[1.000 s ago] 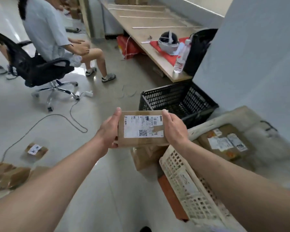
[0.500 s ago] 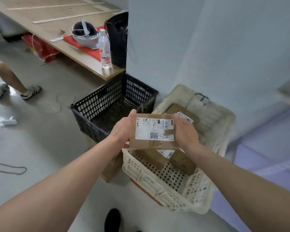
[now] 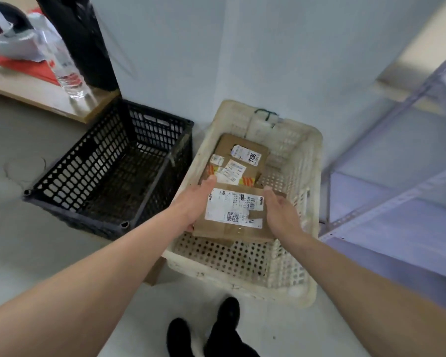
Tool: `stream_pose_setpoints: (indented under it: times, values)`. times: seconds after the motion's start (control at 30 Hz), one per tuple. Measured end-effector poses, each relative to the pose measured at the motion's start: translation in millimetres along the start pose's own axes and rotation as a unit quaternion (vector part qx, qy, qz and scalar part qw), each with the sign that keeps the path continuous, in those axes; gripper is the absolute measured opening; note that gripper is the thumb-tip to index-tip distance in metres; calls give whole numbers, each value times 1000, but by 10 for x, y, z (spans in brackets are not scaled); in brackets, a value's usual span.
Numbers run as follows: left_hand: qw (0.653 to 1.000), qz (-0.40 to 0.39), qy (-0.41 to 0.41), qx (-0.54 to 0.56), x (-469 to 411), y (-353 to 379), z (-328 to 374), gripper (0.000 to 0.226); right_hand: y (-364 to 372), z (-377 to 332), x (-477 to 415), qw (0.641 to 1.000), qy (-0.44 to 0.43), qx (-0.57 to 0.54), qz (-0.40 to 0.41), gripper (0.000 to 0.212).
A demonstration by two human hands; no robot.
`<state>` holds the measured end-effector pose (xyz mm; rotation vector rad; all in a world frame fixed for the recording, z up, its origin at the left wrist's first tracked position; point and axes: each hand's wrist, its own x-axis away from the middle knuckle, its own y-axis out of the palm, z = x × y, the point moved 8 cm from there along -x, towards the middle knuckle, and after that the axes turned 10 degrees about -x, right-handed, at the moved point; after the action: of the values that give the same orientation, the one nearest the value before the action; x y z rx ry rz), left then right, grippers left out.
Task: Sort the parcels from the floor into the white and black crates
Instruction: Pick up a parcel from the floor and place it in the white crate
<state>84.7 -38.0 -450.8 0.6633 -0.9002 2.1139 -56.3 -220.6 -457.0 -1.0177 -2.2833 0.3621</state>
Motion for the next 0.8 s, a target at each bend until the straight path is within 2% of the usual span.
stream_pose_setpoints:
  times: [0.13, 0.23, 0.4, 0.67, 0.8]
  values:
    - [999, 1, -20, -48, -264, 143, -96, 89, 107, 307, -155, 999, 44, -4, -24, 87]
    - [996, 1, -46, -73, -417, 226, -212, 83, 274, 526, -274, 996, 72, 4, -54, 98]
    - [991, -3, -90, -102, -698, 344, -381, 88, 549, 908, -501, 988, 91, 48, -119, 102]
    - [980, -4, -149, -135, -925, 453, -691, 92, 758, 1168, -528, 976, 114, 55, -175, 74]
    - [975, -15, -162, -151, -1013, 486, -815, 93, 879, 1282, -499, 972, 131, 37, -191, 71]
